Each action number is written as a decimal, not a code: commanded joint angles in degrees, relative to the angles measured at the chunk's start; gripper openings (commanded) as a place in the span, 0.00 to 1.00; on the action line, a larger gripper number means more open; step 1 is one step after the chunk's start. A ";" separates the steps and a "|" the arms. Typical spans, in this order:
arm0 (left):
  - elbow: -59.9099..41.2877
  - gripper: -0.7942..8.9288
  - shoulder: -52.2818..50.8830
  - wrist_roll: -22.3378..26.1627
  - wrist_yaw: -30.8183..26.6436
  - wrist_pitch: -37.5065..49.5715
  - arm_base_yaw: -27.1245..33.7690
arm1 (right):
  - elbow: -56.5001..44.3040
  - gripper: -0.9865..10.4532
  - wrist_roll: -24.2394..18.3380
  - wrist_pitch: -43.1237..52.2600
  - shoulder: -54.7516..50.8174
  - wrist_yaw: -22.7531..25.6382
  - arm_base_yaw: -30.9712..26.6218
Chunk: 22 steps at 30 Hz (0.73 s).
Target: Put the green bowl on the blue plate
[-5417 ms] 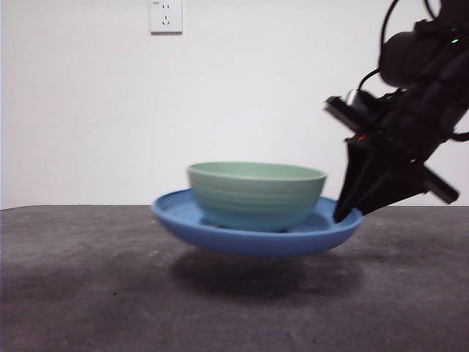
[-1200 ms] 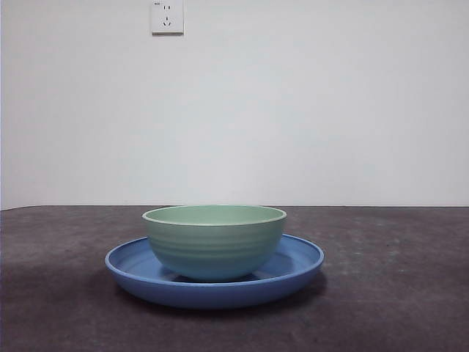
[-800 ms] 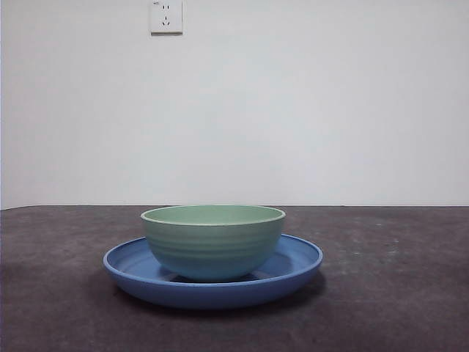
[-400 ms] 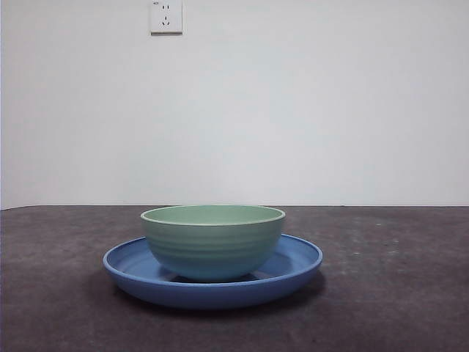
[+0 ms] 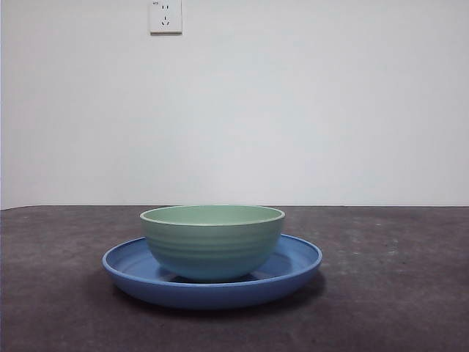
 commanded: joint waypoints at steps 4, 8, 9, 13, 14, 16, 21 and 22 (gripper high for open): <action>-1.75 0.10 -0.09 -0.98 -0.52 1.09 0.00 | 0.55 0.10 0.24 0.70 0.11 0.02 0.39; -2.05 0.10 -0.09 -2.34 -0.68 1.90 -1.20 | 0.57 0.10 0.24 0.72 0.11 0.02 0.39; -2.05 0.10 -0.09 -2.34 -0.68 1.90 -1.68 | 0.55 0.10 0.24 0.74 0.11 0.02 0.39; -2.05 0.10 -0.09 -2.32 -0.74 1.88 -3.30 | 0.55 0.10 0.24 0.74 0.11 0.02 0.39; -2.05 0.10 -0.09 -2.32 -0.94 1.88 -3.61 | 0.55 0.10 0.24 0.74 0.11 0.02 0.39; -2.05 0.10 -0.09 -2.29 -1.88 1.79 -4.24 | 0.57 0.10 0.24 0.74 0.11 0.02 0.39; -2.08 0.10 -0.09 -2.27 -6.49 1.46 -5.25 | 0.55 0.10 0.24 0.74 0.11 0.02 0.39; -2.08 0.10 -0.09 -2.27 -7.15 1.42 -5.38 | 0.55 0.10 0.24 0.74 0.11 0.02 0.39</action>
